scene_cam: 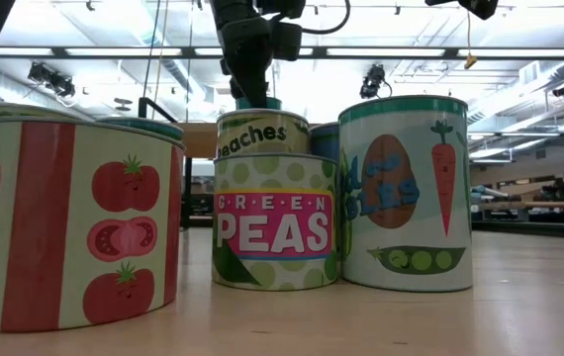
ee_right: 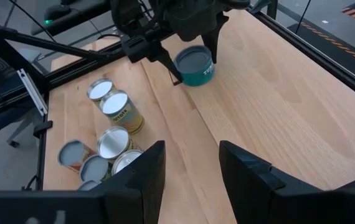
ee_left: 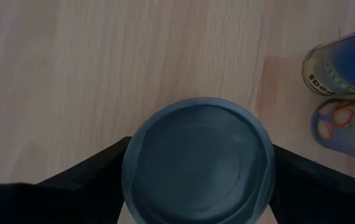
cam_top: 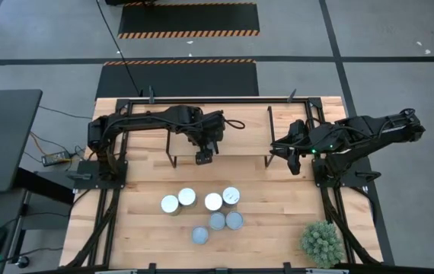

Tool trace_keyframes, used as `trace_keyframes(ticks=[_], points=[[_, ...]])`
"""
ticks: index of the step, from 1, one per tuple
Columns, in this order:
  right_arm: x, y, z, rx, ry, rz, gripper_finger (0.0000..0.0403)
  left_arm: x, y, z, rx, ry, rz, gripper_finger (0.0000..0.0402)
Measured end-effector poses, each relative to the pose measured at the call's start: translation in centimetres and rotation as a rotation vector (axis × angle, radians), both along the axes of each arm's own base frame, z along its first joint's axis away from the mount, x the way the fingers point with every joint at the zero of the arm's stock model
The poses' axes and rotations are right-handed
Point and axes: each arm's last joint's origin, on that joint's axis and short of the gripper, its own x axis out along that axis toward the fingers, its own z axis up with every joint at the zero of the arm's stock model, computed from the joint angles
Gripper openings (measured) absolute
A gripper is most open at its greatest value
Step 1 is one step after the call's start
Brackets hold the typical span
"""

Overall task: Pick and place cans onto a shelf
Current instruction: Put the canned tuna on the shelf

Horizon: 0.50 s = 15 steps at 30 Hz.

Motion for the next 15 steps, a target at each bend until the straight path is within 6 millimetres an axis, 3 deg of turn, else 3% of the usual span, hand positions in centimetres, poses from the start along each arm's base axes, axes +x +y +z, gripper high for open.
trace_keyframes(ticks=[15], points=[[0.00, 0.00, 0.00, 0.014, -0.002, -0.009, 0.0158, 0.42, 0.26, 0.20, 0.047, -0.046, 0.029, 0.0317]])
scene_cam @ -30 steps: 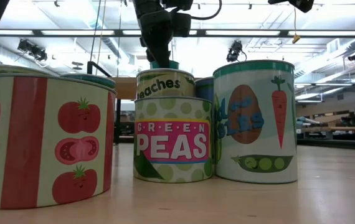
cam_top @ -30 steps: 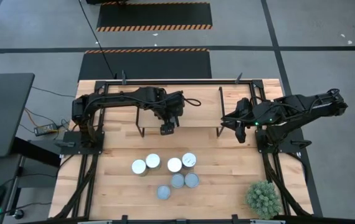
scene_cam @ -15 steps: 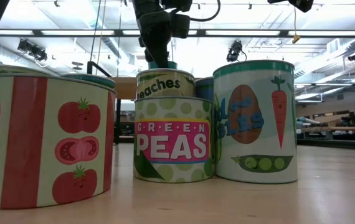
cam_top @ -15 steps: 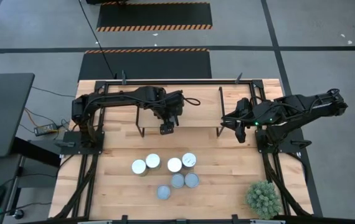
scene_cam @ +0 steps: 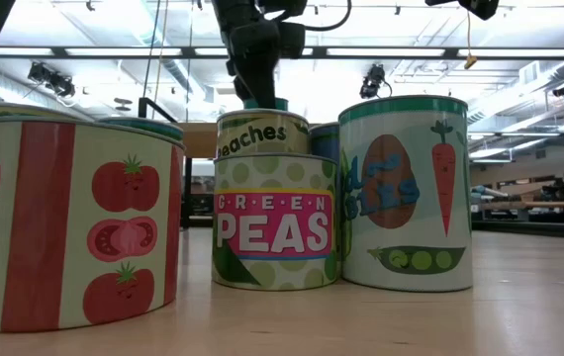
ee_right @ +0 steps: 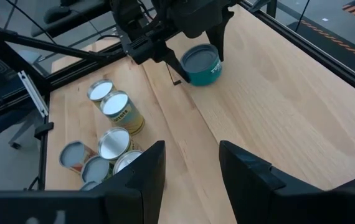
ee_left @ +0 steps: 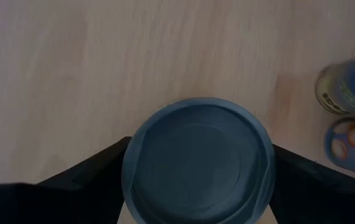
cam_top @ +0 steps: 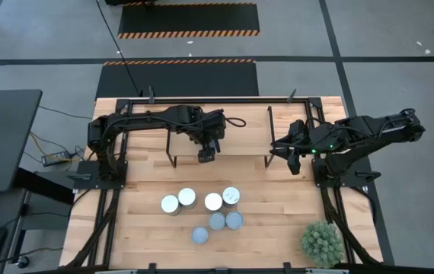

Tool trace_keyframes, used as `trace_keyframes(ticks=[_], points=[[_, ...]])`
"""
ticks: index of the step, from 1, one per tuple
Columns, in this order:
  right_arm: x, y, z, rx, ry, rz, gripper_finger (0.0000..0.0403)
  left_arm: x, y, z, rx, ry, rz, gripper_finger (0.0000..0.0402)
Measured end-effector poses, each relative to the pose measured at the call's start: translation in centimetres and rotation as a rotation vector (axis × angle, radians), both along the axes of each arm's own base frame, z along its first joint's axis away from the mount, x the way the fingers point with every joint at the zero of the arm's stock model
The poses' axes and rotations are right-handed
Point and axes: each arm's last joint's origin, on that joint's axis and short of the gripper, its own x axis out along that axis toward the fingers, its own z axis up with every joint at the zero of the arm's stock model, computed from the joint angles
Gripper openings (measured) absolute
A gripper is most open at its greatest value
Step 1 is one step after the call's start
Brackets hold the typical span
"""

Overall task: Pick and place cans onto a shelf
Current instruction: Put the canned tuna on the shelf, then put the canned tomatoes on the shelf

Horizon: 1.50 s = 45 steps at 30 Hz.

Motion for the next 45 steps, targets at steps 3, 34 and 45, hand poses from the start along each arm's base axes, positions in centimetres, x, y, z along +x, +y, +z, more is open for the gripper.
trace_keyframes(ticks=[3, 34, 45], points=[[0.0, 0.0, 0.0, 0.003, -0.001, -0.002, 0.0158, 0.0, 0.0, 0.0, 0.000, -0.001, 0.009, 0.0317], [0.0, 0.0, 0.0, 0.003, 0.000, -0.002, 0.0158, 0.0, -0.4, 3.7, 0.107, -0.038, 0.036, 0.0398], [-0.4, -0.1, 0.2, -0.012, -0.007, 0.014, 0.0158, -0.7, -6.7, 7.8, -0.084, -0.092, 0.009, 0.0386]])
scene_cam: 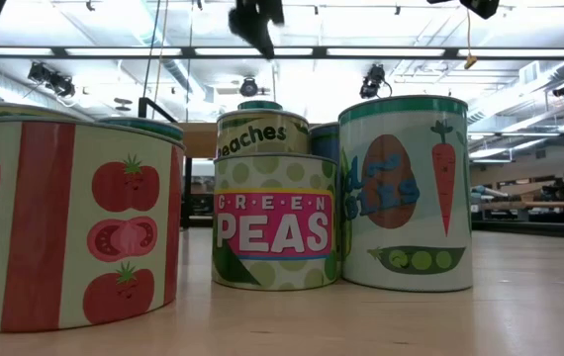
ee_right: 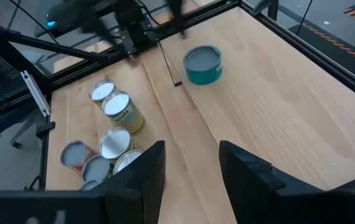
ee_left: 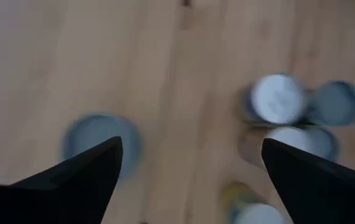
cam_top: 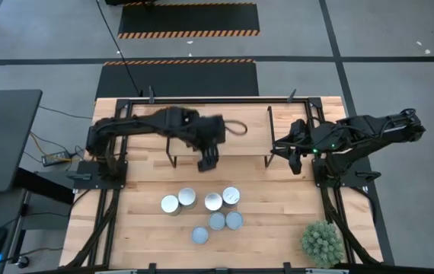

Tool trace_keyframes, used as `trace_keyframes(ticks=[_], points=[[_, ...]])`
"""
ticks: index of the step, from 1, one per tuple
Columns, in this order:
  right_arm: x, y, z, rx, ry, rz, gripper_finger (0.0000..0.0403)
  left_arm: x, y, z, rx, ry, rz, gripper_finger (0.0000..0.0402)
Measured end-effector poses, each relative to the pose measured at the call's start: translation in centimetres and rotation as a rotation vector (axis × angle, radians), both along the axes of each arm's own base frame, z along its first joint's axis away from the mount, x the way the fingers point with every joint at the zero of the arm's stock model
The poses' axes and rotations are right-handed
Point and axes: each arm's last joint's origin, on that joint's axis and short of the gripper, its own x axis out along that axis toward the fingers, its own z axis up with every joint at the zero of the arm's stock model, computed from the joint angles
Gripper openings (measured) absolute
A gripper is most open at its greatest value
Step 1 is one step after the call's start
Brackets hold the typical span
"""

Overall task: Pick and place cans onto a shelf
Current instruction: Put the canned tomatoes on the shelf

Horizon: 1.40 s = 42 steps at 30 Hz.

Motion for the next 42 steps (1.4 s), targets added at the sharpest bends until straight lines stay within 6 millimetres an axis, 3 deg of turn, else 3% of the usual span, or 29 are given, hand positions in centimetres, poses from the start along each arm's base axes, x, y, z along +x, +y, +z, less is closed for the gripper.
trace_keyframes(ticks=[8, 15, 22, 26, 33, 42], points=[[-0.7, -0.2, 0.2, -0.005, -0.002, 0.004, 0.0158, -1.4, -8.4, -0.1, -0.091, 0.039, -0.045, 0.0384], [-0.8, -0.2, 0.2, -0.021, 0.004, 0.025, 0.0158, -3.1, -14.1, -0.2, -0.173, 0.031, 0.038, 0.0384], [-0.7, 0.0, 0.2, -0.021, -0.003, 0.041, 0.0158, -4.9, -19.7, -3.1, -0.183, 0.009, 0.088, 0.0384], [-0.7, 0.2, 0.3, -0.021, -0.015, 0.055, 0.0158, -5.3, -21.9, -4.9, -0.227, -0.026, 0.113, 0.0384], [-0.6, 0.7, 0.3, 0.005, -0.019, 0.067, 0.0158, -4.3, -25.1, -8.3, -0.245, -0.020, 0.078, 0.0384], [1.3, 2.6, -0.3, 0.054, -0.011, 0.107, 0.0158, -3.5, -26.0, -11.0, -0.175, 0.029, 0.043, 0.0384]])
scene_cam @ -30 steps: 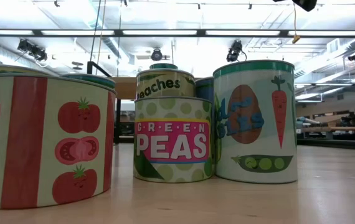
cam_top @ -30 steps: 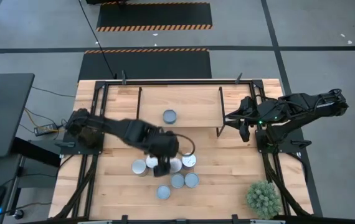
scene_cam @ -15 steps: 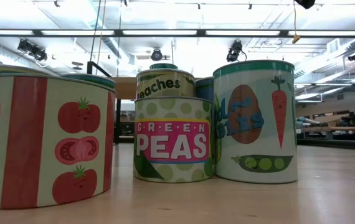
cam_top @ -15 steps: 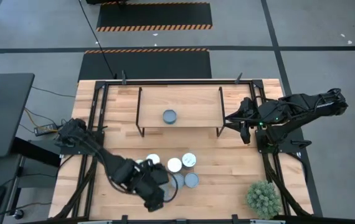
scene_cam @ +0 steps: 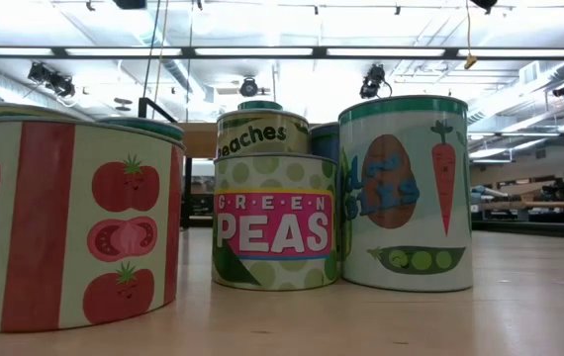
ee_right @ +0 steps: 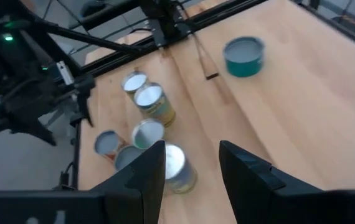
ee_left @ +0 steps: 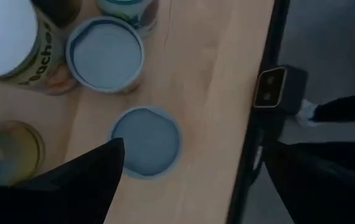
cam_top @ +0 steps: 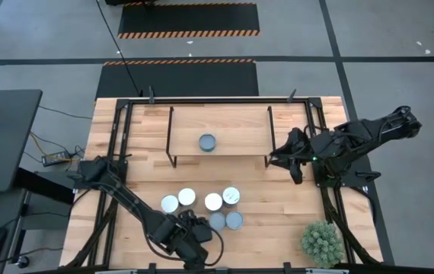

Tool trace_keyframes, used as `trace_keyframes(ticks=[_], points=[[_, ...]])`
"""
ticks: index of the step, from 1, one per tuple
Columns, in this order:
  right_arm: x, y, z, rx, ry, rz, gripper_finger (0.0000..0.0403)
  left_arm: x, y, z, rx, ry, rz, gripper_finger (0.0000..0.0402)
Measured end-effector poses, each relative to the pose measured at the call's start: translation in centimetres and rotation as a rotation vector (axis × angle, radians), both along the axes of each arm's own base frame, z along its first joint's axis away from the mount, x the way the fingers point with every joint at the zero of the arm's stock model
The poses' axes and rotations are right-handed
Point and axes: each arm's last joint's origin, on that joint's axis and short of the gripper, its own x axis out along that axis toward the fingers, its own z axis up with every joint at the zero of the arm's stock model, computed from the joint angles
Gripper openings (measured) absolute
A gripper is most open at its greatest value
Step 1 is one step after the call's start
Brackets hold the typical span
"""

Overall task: Pick and place cans onto a shelf
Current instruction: Put the canned tomatoes on the shelf

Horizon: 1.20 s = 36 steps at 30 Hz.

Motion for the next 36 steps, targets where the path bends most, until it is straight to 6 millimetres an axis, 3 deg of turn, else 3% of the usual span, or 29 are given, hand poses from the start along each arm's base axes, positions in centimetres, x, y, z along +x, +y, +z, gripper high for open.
trace_keyframes(ticks=[7, 16, 25, 36], points=[[2.0, 2.1, -1.2, -0.003, 0.033, 0.050, 0.0158, 0.2, 0.0, -1.2, 0.079, 0.026, -0.070, 0.0384], [3.0, 4.1, -2.0, 0.010, 0.041, 0.095, 0.0158, 0.9, -0.1, -3.6, 0.063, 0.098, 0.052, 0.0384], [3.0, 4.5, -2.1, 0.016, 0.041, 0.094, 0.0158, 1.0, -0.3, -4.7, 0.178, 0.061, 0.045, 0.0384], [3.0, 4.5, -2.1, 0.017, 0.041, 0.094, 0.0158, 1.5, -0.9, -6.7, 0.159, 0.104, 0.027, 0.0384]])
